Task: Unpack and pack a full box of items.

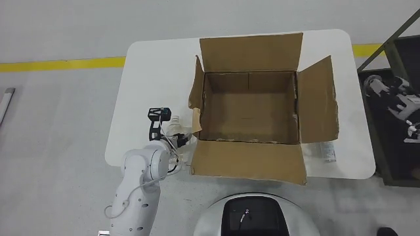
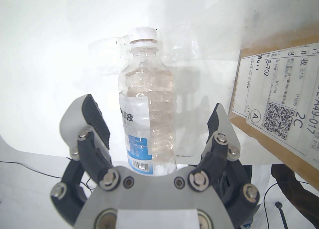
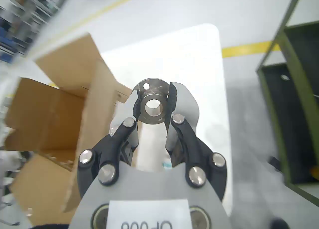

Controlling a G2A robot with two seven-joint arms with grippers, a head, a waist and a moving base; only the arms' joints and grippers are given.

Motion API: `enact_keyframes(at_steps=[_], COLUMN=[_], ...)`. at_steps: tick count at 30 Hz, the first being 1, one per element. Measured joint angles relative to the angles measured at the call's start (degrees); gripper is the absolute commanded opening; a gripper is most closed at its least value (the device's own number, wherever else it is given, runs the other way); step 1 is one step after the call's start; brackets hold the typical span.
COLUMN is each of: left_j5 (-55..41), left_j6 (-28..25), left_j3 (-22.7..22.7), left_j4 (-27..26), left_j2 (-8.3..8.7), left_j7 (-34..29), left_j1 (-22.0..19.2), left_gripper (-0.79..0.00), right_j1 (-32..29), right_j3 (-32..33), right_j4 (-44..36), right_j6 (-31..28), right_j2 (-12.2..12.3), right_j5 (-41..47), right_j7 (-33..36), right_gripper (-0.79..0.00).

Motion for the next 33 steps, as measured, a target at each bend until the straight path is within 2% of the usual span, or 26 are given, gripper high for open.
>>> enact_keyframes(at_steps=[2,6,11,15,24,33], left_j5=[0.00,0.00,0.00,0.00,0.00,0.00], left_j6=[0.00,0.00,0.00,0.00,0.00,0.00], left_j3=[0.00,0.00,0.00,0.00,0.00,0.00], left_j4=[0.00,0.00,0.00,0.00,0.00,0.00], left_j2=[0.00,0.00,0.00,0.00,0.00,0.00], left_j7=[0.00,0.00,0.00,0.00,0.00,0.00], left_j1=[0.00,0.00,0.00,0.00,0.00,0.00], left_gripper=[0.000,0.000,0.000,0.000,0.000,0.000], right_j1=[0.76,2.51,4.26,5.04,3.89,2.17], right_j3=[-3.33,-8.66,-12.85,-14.33,-14.55,-15.16], right_j4=[1.46,6.44,12.35,15.22,16.61,17.60], right_j6=[0.98,1.31,0.12,-1.74,-1.91,-1.35], right_j2=[0.40,0.92,1.34,1.62,2.15,2.45], right_j5=[-8.59,-16.61,-19.87,-18.94,-19.02,-17.87], right_j7=[4.62,11.55,16.03,19.43,19.60,15.97], right_gripper=[-0.785,-0.785,-0.785,-0.785,-0.785,-0.785])
